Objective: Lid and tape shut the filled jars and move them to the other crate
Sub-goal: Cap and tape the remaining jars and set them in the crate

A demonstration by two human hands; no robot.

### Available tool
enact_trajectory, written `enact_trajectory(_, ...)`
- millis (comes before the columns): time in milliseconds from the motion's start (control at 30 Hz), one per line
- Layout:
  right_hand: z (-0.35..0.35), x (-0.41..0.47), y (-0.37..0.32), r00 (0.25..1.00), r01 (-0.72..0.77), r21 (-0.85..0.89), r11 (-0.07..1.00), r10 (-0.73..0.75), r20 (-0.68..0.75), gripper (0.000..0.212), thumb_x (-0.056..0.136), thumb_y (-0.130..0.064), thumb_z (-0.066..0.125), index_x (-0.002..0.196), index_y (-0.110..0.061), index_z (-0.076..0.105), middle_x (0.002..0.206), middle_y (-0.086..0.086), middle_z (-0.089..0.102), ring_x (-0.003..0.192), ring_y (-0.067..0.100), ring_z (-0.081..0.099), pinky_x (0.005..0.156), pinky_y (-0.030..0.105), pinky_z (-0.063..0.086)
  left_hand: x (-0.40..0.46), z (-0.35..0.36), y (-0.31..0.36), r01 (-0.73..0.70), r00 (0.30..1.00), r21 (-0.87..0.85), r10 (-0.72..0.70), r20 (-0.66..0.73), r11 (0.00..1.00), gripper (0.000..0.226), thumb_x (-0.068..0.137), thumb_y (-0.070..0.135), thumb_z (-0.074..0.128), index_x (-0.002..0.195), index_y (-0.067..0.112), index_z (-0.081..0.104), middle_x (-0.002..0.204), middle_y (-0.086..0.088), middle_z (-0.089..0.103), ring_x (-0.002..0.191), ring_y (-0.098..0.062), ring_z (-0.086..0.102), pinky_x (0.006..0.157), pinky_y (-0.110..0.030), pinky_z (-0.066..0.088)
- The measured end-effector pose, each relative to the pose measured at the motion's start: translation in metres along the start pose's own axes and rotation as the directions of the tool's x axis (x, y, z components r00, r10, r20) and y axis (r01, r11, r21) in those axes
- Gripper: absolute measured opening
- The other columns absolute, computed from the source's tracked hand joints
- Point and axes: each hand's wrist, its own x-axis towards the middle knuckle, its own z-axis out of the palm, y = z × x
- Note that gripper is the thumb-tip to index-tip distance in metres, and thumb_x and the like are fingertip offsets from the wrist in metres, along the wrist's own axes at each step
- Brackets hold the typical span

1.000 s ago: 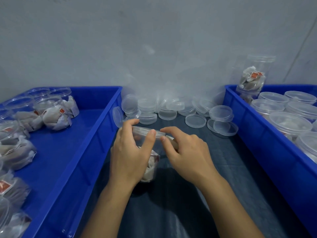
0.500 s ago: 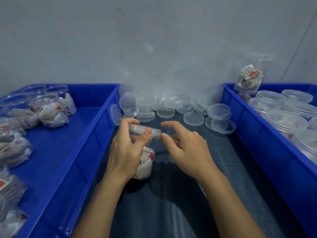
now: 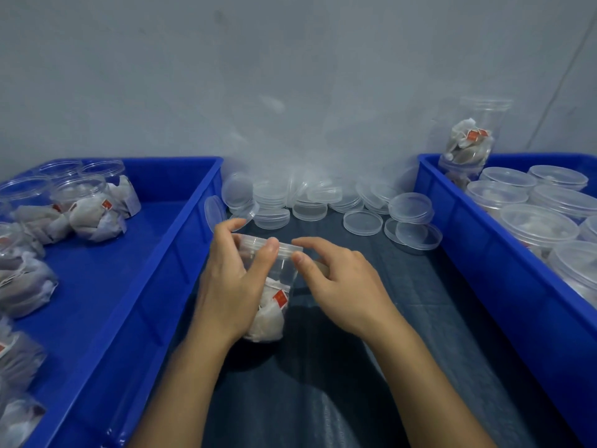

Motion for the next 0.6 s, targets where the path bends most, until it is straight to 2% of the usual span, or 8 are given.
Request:
enact_trajectory(67,0.002,0.0,-0.002,1.0,-0.004,-0.042,0.999,0.003,-0.024,0.043,0.102,-0.065,0.039,0.134,-0.044,0.059,0.083,-0.017,0.068,0.101,0.019,0.067,0.089,0.043,0.052,-0.001,0.002,0.007,-0.013,0.987,0.168,0.039,-0.155,0.986,0.063,0.08,0.082,0.047,0.122,0.035,0.049,0.112,0.013,0.059,0.094,0.003,0.061,0.074,-0.023,0.046)
enact_trajectory(100,0.004,-0.001,-0.004,0.999,0.0,-0.073,0.997,-0.002,-0.037,0.044,0.102,-0.066,0.037,0.133,-0.043,0.058,0.087,-0.016,0.071,0.101,0.02,0.067,0.086,0.042,0.051,-0.003,0.004,0.01,-0.019,0.981,0.224,0.062,-0.186,0.974,0.062,0.081,0.082,0.044,0.119,0.033,0.05,0.109,0.012,0.061,0.09,0.001,0.061,0.071,-0.025,0.043)
enact_trajectory(200,0.009,-0.003,-0.009,0.999,0.014,-0.103,0.995,-0.018,-0.043,0.051,0.099,-0.064,0.027,0.135,-0.043,0.056,0.101,-0.012,0.076,0.105,0.024,0.066,0.084,0.042,0.048,-0.006,0.009,0.012,-0.009,0.991,0.295,0.048,-0.123,0.955,0.065,0.087,0.083,0.037,0.126,0.032,0.045,0.109,0.007,0.066,0.092,-0.015,0.063,0.077,-0.039,0.044)
enact_trajectory(267,0.006,-0.004,-0.012,1.0,0.005,-0.025,1.0,-0.005,-0.008,0.053,0.096,-0.054,0.026,0.139,-0.044,0.053,0.101,-0.012,0.075,0.104,0.024,0.065,0.089,0.044,0.048,-0.007,0.01,0.01,-0.007,0.996,0.291,0.032,-0.082,0.957,0.066,0.089,0.084,0.041,0.132,0.033,0.042,0.104,0.007,0.069,0.092,-0.018,0.065,0.078,-0.042,0.048)
enact_trajectory(367,-0.003,-0.004,-0.006,1.0,0.013,0.076,0.997,-0.013,-0.004,0.042,0.101,-0.041,0.038,0.14,-0.045,0.055,0.072,-0.017,0.063,0.083,0.015,0.061,0.085,0.043,0.049,-0.002,0.005,0.006,0.04,0.996,0.18,-0.025,-0.082,0.983,0.064,0.087,0.08,0.047,0.132,0.035,0.046,0.1,0.012,0.066,0.086,-0.004,0.064,0.067,-0.025,0.045)
enact_trajectory(467,-0.008,-0.001,0.002,0.999,0.03,0.028,0.999,-0.029,-0.03,0.033,0.104,-0.042,0.045,0.135,-0.046,0.057,0.063,-0.021,0.058,0.07,0.013,0.055,0.079,0.043,0.05,0.001,0.001,0.003,0.085,0.995,0.072,-0.08,-0.065,0.994,0.06,0.089,0.082,0.053,0.13,0.038,0.05,0.105,0.014,0.066,0.091,0.0,0.063,0.069,-0.022,0.043)
enact_trajectory(600,-0.008,0.0,0.004,0.999,0.036,-0.046,0.998,-0.037,-0.014,0.03,0.105,-0.048,0.043,0.133,-0.049,0.055,0.063,-0.027,0.057,0.076,0.016,0.058,0.085,0.045,0.051,0.001,-0.002,0.001,0.099,0.994,0.046,-0.097,-0.041,0.994,0.064,0.08,0.086,0.046,0.125,0.04,0.052,0.107,0.014,0.068,0.094,-0.002,0.064,0.073,-0.027,0.045)
